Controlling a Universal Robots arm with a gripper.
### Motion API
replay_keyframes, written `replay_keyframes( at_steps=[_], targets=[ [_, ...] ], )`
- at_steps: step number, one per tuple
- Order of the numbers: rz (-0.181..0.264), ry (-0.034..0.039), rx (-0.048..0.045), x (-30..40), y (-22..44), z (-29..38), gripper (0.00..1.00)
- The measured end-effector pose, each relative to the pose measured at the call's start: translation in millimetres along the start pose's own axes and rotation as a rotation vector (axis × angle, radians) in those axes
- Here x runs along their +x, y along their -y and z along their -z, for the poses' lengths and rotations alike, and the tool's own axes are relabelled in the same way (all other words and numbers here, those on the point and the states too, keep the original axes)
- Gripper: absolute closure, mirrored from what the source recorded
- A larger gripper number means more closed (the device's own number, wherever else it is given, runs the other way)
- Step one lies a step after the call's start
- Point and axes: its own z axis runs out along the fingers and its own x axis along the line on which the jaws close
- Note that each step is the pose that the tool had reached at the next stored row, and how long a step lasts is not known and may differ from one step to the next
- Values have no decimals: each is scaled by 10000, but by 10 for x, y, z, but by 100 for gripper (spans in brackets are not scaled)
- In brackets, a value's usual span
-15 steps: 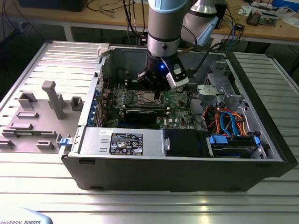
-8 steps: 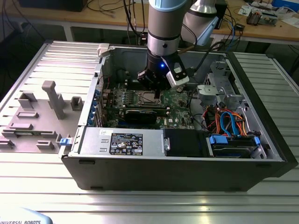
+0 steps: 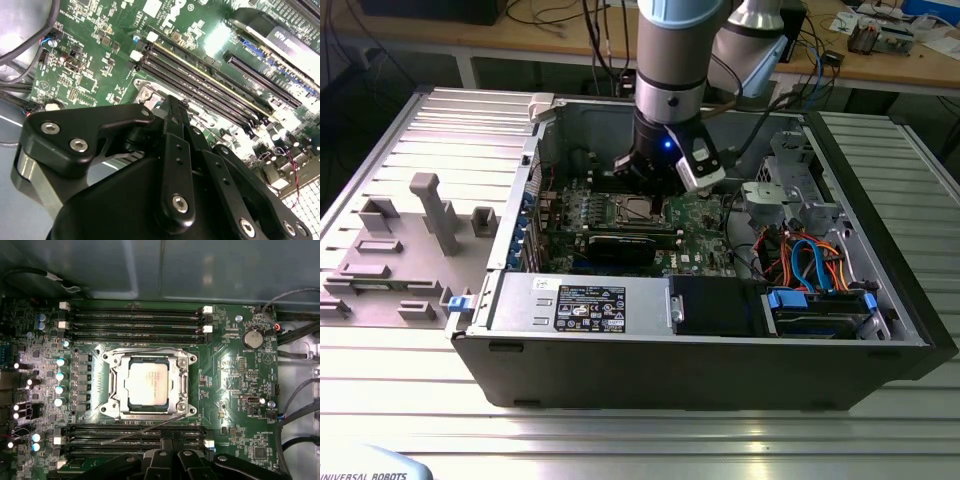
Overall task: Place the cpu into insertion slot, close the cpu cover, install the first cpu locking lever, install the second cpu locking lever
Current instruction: 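Install the second cpu locking lever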
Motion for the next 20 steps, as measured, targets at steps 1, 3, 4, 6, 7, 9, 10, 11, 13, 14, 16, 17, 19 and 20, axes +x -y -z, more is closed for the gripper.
replay_keyframes(
  at_steps=[1, 3, 4, 6, 7, 9, 10, 11, 13, 14, 16, 17, 19, 20],
  targets=[
    [0, 1, -34, 27, 0, -6, 89],
    [-5, 0, -32, 83, 1, -20, 89],
    [-7, 0, -32, 109, 1, -26, 89],
    [-19, -7, -38, 151, 3, -40, 89],
    [-28, -9, -42, 156, 6, -45, 89],
    [-82, -10, -44, 164, 11, -53, 89],
    [-97, -9, -44, 165, 12, -54, 89],
    [-98, -10, -43, 165, 12, -54, 89],
    [-99, -9, -43, 165, 12, -54, 89],
    [-99, -10, -43, 165, 12, -54, 89],
    [-99, -9, -45, 165, 12, -55, 89],
    [-100, -9, -45, 166, 12, -55, 89],
    [-101, -9, -63, 166, 12, -58, 89],
    [-103, -44, -69, 166, 13, -66, 89]
  ],
)
